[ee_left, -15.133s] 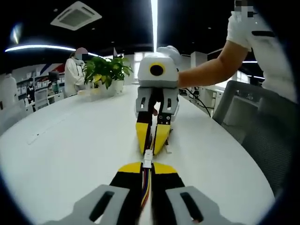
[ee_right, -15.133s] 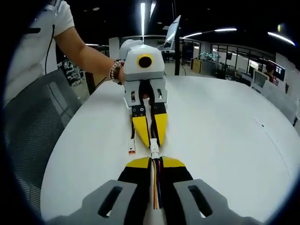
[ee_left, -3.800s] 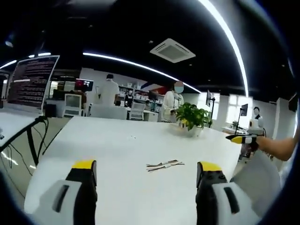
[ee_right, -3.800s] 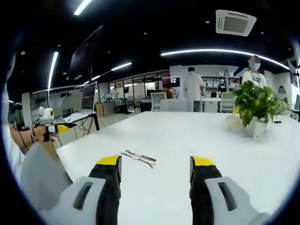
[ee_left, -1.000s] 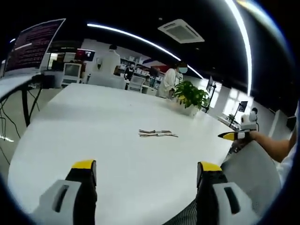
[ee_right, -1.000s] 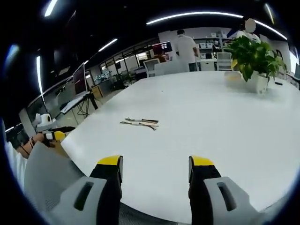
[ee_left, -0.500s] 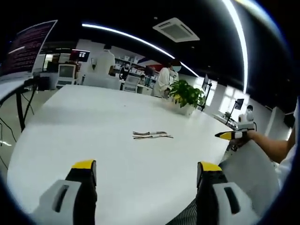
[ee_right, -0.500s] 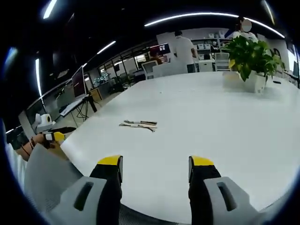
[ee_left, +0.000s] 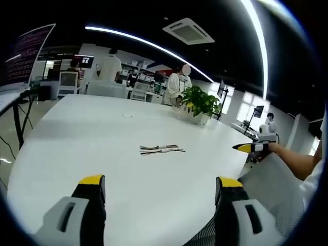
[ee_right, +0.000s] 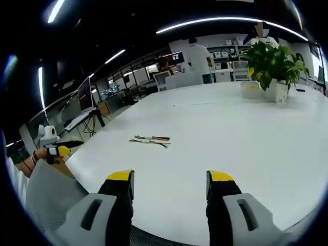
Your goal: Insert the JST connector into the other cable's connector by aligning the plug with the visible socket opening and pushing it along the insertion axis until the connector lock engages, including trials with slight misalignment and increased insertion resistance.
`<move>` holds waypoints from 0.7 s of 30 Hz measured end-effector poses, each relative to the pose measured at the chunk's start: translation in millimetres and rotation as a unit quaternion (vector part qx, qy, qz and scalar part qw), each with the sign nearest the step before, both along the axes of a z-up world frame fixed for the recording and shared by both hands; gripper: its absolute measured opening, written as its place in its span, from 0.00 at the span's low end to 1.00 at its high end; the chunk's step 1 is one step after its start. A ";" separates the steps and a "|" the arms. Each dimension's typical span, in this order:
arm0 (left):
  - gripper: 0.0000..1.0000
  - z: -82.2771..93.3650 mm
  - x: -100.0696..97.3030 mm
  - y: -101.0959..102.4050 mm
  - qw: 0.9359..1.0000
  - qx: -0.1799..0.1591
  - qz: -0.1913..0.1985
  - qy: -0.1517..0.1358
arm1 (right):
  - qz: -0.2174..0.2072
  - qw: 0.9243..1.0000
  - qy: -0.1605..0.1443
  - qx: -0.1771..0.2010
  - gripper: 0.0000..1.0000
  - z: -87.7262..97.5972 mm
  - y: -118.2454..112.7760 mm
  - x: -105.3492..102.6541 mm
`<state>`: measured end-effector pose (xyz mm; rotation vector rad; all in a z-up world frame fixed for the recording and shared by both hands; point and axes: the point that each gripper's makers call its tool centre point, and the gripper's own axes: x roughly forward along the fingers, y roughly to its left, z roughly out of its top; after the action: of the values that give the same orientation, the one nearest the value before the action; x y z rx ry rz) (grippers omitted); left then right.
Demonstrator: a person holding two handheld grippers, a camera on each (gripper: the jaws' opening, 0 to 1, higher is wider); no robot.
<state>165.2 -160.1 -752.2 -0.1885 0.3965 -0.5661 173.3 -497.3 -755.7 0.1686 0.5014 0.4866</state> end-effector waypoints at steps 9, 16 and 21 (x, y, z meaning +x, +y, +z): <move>0.87 -7.5 -2.9 -1.9 1.000 -0.003 -0.001 0.013 | 0.022 0.999 0.014 -0.039 0.55 -13.8 0.0 -5.2; 0.87 -8.2 -2.3 -5.6 1.000 0.000 -0.008 0.014 | 0.015 0.999 0.006 -0.031 0.55 -10.4 -0.6 -3.1; 0.87 -6.4 -0.3 -6.4 1.000 -0.002 -0.010 0.013 | 0.013 0.999 0.010 -0.032 0.55 -12.2 -1.3 -3.0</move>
<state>164.9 -166.5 -758.5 -0.1964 0.4229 -0.5846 170.3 -498.6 -767.9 0.1066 0.5389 0.4938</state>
